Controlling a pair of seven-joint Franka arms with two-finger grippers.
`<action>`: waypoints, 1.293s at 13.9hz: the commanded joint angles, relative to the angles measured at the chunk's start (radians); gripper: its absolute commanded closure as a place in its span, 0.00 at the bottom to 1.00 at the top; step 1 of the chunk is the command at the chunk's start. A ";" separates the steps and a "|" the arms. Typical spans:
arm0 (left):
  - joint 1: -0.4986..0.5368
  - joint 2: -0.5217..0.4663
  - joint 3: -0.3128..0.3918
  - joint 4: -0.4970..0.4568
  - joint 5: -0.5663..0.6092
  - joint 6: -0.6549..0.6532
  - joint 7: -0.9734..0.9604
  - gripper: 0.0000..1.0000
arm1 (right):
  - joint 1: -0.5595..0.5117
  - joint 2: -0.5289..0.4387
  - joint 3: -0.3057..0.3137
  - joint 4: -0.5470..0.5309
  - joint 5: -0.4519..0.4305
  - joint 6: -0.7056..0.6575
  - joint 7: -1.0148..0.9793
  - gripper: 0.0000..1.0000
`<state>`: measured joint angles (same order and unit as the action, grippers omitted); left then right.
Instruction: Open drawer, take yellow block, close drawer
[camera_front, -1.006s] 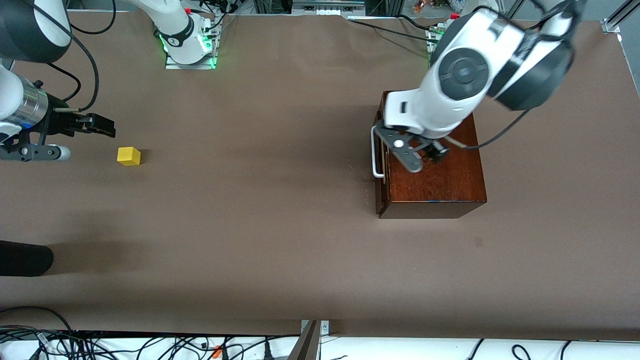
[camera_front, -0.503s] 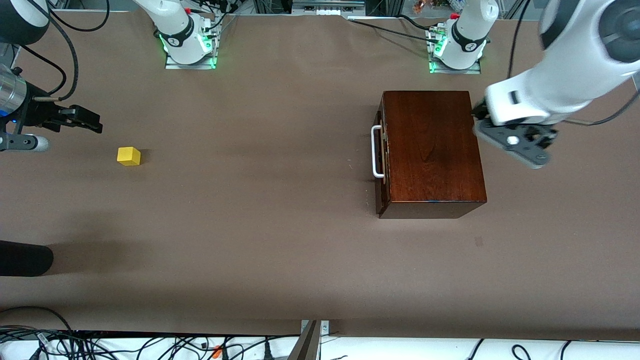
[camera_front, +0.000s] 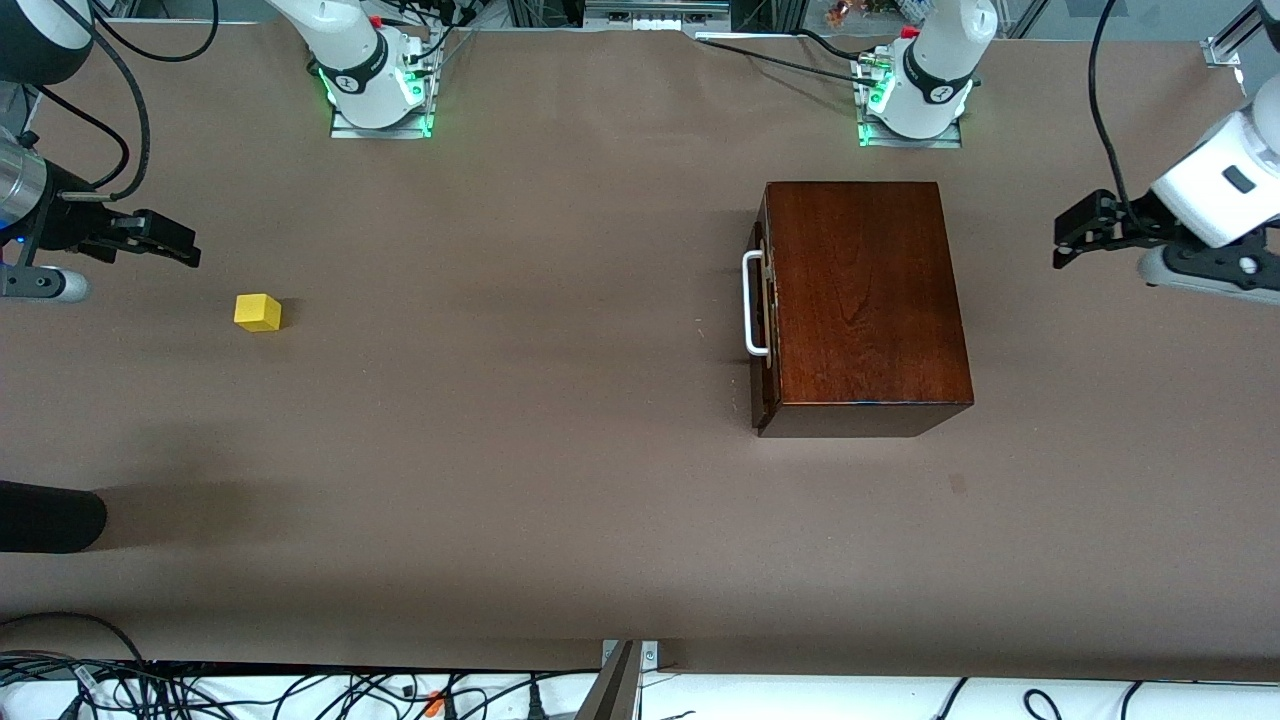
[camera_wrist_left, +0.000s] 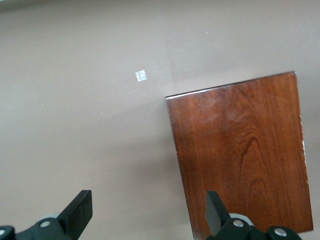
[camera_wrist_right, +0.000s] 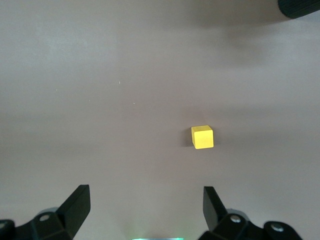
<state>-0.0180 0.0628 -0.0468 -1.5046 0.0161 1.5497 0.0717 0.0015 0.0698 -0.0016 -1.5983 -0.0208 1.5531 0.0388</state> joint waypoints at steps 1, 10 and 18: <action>-0.008 -0.063 0.041 -0.077 -0.025 0.032 -0.061 0.00 | -0.015 -0.034 0.005 -0.012 -0.005 0.005 0.010 0.00; 0.010 -0.046 0.036 -0.054 -0.025 -0.011 -0.075 0.00 | -0.015 -0.033 0.005 -0.012 0.005 0.007 0.015 0.00; 0.010 -0.040 0.036 -0.052 -0.024 -0.016 -0.058 0.00 | -0.017 -0.031 0.003 -0.009 0.022 0.007 0.013 0.00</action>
<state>-0.0155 0.0283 -0.0055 -1.5630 0.0157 1.5495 -0.0057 -0.0021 0.0555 -0.0051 -1.5972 -0.0145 1.5559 0.0429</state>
